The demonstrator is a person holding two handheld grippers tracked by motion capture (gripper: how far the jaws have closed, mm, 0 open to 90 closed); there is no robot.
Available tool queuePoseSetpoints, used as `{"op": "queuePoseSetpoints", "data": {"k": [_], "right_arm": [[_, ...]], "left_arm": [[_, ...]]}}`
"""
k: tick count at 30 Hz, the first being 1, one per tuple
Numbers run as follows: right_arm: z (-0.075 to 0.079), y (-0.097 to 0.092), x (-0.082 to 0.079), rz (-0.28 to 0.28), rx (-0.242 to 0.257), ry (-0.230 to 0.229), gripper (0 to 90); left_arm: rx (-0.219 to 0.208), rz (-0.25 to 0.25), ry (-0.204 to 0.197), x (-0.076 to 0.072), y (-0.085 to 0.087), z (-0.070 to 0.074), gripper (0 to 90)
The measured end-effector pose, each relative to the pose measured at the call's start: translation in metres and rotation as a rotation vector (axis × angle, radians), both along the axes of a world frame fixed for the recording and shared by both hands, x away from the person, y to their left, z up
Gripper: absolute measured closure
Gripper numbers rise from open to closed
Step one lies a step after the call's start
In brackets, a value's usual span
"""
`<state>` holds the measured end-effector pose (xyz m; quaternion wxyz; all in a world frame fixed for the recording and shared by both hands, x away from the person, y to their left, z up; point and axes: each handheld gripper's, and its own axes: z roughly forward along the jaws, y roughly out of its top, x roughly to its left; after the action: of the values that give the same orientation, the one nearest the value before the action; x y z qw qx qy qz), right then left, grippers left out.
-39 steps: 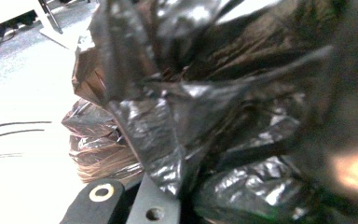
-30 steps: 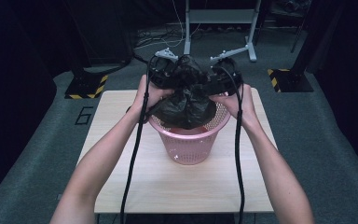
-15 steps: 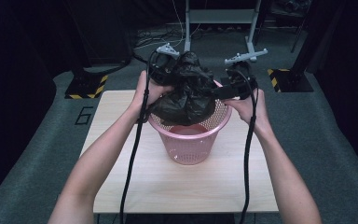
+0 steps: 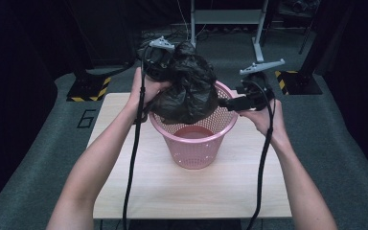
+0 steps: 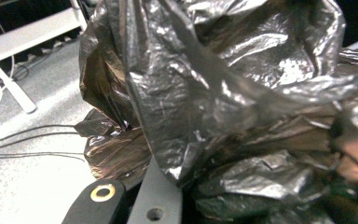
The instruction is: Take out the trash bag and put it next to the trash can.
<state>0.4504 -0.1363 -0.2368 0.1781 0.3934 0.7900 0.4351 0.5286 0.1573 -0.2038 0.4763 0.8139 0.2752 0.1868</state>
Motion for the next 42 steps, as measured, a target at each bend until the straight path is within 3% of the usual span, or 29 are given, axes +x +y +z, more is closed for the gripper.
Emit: {"op": "queuePoseSetpoints", "data": {"k": [7, 10, 18, 23, 33, 42], "right_arm": [[-0.020, -0.031, -0.013, -0.058, 0.024, -0.012, 14.3], [-0.035, -0.041, -0.015, -0.083, 0.017, -0.012, 11.4], [-0.101, -0.060, -0.015, -0.182, -0.016, 0.020, 1.8], [-0.138, -0.070, -0.016, -0.233, -0.005, 0.045, 0.9], [-0.204, -0.085, -0.015, -0.297, -0.029, 0.126, 3.0], [-0.246, -0.092, -0.017, -0.351, -0.066, 0.176, 4.6]], "left_arm": [[-0.055, 0.028, -0.025, -0.006, 0.028, 0.016, 88.1], [-0.069, 0.043, -0.041, -0.010, 0.041, 0.021, 88.1], [-0.126, 0.101, -0.071, -0.019, 0.085, 0.029, 88.1], [-0.167, 0.149, -0.080, -0.025, 0.115, 0.030, 88.2], [-0.203, 0.227, -0.045, -0.027, 0.163, 0.006, 88.1], [-0.234, 0.301, 0.024, -0.023, 0.195, -0.038, 88.1]]}}
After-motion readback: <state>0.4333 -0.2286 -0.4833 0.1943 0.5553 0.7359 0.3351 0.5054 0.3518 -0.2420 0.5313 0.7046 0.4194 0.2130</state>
